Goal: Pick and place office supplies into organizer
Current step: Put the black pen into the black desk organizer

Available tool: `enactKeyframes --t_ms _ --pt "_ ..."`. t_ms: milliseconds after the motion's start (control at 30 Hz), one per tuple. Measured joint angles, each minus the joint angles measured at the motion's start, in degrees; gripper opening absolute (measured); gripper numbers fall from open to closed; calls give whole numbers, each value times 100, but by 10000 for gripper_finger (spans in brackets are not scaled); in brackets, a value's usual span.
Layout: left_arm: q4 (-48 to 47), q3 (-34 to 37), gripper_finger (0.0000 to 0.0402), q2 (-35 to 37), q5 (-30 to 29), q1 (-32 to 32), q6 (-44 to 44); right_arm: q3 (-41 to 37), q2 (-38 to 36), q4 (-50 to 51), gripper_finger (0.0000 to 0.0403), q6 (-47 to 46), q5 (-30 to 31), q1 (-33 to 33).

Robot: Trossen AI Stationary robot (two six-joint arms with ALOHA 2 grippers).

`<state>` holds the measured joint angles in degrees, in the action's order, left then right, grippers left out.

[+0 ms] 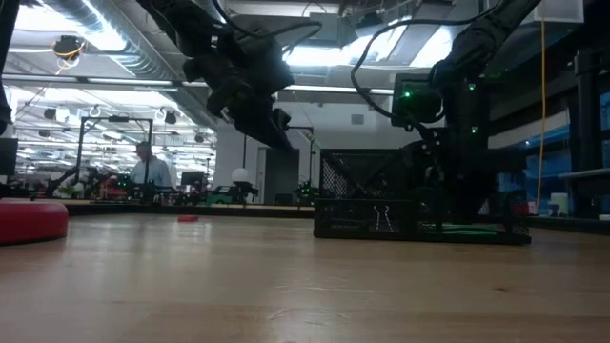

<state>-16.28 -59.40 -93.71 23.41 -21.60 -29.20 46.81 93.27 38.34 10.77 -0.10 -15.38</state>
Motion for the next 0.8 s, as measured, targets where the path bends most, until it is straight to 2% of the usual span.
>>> enactKeyframes --t_ms 167,300,500,800 --pt "-404 0 50 0 -335 -1 84 182 -254 226 38 -5 50 32" --pt "-685 0 49 0 -571 -1 144 287 -407 522 38 -119 357 116" --pt "-760 0 51 0 -587 -1 144 568 -592 972 38 -183 720 248" --pt "-812 0 50 0 -589 -1 297 1597 -627 1982 38 -184 1570 661"
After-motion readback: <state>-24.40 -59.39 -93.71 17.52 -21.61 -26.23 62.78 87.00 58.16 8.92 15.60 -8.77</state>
